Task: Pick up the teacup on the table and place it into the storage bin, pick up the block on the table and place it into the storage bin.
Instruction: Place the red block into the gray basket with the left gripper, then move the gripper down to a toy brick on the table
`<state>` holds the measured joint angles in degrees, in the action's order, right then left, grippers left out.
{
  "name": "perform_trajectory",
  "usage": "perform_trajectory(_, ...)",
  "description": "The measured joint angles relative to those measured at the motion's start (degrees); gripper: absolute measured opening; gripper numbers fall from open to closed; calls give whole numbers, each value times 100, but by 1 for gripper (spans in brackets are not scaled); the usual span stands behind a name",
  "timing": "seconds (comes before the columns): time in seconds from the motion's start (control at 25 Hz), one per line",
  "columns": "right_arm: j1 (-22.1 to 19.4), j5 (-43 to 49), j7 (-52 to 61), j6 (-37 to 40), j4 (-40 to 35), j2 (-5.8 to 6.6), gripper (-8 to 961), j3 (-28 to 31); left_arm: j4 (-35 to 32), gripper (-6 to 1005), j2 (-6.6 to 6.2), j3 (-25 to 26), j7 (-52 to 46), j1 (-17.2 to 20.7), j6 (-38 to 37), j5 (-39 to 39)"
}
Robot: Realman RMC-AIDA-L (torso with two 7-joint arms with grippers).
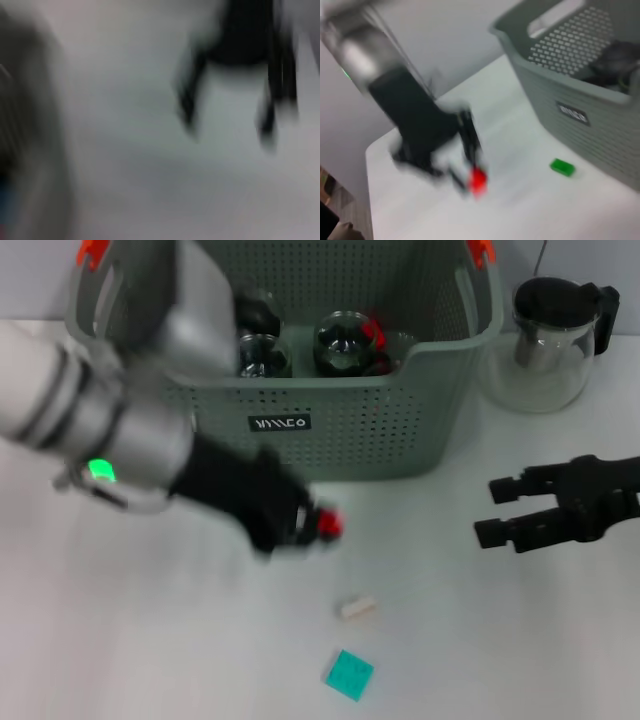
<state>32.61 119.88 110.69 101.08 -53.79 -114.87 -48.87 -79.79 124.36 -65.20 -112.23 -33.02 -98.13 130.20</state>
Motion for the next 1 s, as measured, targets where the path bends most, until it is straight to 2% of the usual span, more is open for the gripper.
perform_trajectory(0.12,-25,114,-97,-11,293,103,937,51,-250,209,-31,742,-115,-198,197,-563)
perform_trajectory(0.2,-33,233,-213,-18,439,107,937,60,-225,213,-58,1028,-227,-475,595,-691)
perform_trajectory(0.32,-33,385,-418,-61,494,4,937,49,174,220,-167,1095,-527,-885,1421,-661)
perform_trajectory(0.48,27,445,-612,-100,503,-86,936,6,1182,230,-418,1008,-751,-1515,2227,-613)
perform_trajectory(0.6,80,448,-733,-115,521,-102,936,-10,1647,237,-466,1008,-805,-1787,2718,-458)
perform_trajectory(0.64,86,449,-757,-119,524,-103,936,-11,1679,239,-466,1012,-831,-1812,2826,-430)
perform_trajectory(0.8,52,449,-824,-103,518,-108,936,-11,1450,405,-440,1069,-1065,-1785,2930,-430)
perform_trajectory(0.92,17,449,-848,-95,500,-100,936,15,751,537,-397,1090,-1353,-1539,2230,-654)
perform_trajectory(1.0,7,450,-851,-103,517,-73,936,21,79,634,-320,1053,-1336,-1238,1410,-970)
